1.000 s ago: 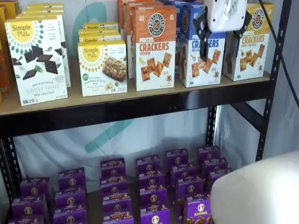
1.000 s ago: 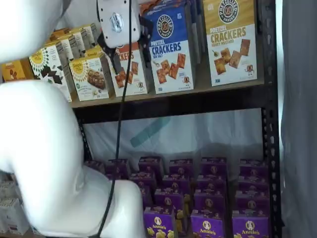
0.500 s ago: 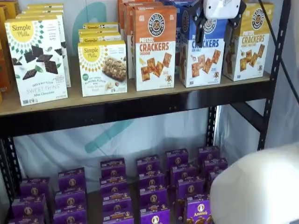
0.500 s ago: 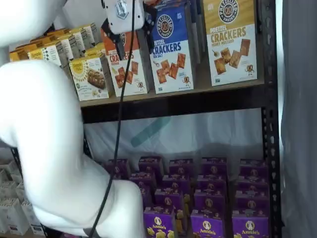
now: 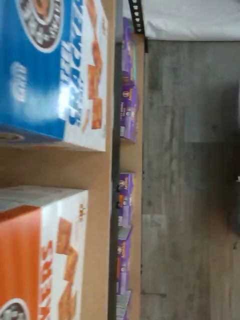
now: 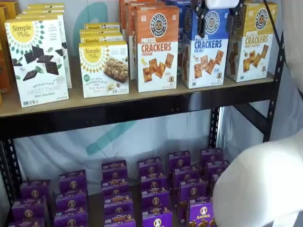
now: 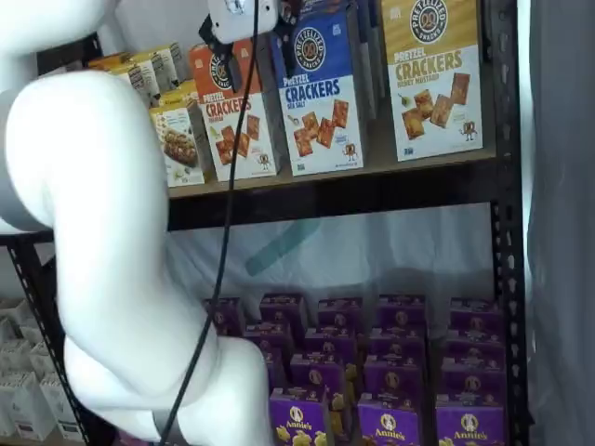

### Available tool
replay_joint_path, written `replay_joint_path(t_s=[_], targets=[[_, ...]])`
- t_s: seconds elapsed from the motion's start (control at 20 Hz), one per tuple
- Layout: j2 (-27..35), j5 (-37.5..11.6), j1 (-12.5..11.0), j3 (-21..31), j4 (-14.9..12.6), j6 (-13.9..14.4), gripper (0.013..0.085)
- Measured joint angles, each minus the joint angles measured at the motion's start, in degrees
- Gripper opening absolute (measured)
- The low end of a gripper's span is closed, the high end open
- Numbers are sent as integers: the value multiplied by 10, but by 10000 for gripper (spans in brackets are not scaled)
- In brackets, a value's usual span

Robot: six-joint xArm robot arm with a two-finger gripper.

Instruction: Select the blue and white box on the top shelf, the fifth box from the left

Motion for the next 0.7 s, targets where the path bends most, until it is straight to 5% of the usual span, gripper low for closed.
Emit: replay_joint_path(t_s=[0.7], targets=[[30, 3, -17, -39, 2, -17, 850]])
